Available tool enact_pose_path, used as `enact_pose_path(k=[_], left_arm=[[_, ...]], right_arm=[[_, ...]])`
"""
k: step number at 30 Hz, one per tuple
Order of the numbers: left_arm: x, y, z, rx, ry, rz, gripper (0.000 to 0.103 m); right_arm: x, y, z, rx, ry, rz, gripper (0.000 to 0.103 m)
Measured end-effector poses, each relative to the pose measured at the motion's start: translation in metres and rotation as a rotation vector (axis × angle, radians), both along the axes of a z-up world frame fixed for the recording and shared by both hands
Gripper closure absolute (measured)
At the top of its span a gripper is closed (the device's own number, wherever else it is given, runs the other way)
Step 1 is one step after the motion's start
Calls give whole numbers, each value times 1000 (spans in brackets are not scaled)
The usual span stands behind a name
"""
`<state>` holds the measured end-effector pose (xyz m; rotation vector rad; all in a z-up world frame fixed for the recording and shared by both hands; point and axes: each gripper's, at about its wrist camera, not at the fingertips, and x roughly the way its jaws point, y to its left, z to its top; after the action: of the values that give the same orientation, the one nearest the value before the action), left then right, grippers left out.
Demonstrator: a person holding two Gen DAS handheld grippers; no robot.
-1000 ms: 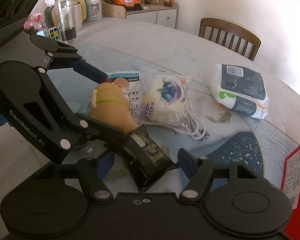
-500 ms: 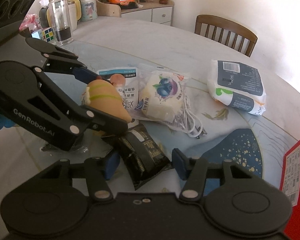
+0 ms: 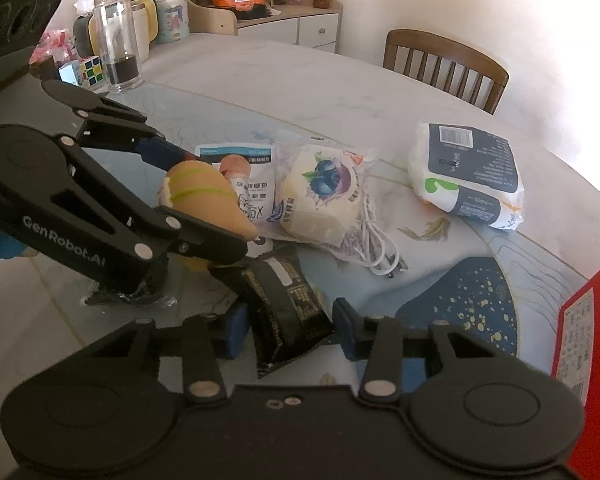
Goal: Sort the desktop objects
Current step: 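Grasp the yellow bread toy with left tool while right tool grasps black snack bag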
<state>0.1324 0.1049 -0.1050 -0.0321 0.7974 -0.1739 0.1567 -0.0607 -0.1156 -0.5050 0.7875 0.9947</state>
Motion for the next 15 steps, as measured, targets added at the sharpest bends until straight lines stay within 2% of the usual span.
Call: enact_pose_path(k=[9, 15], left_arm=[[-9, -3, 15, -6, -5, 24, 31], [-18, -7, 32, -12, -36, 26, 31]], right_arm=[[-6, -7, 16, 15, -15, -69, 61], [-12, -17, 31, 35, -22, -106, 61]])
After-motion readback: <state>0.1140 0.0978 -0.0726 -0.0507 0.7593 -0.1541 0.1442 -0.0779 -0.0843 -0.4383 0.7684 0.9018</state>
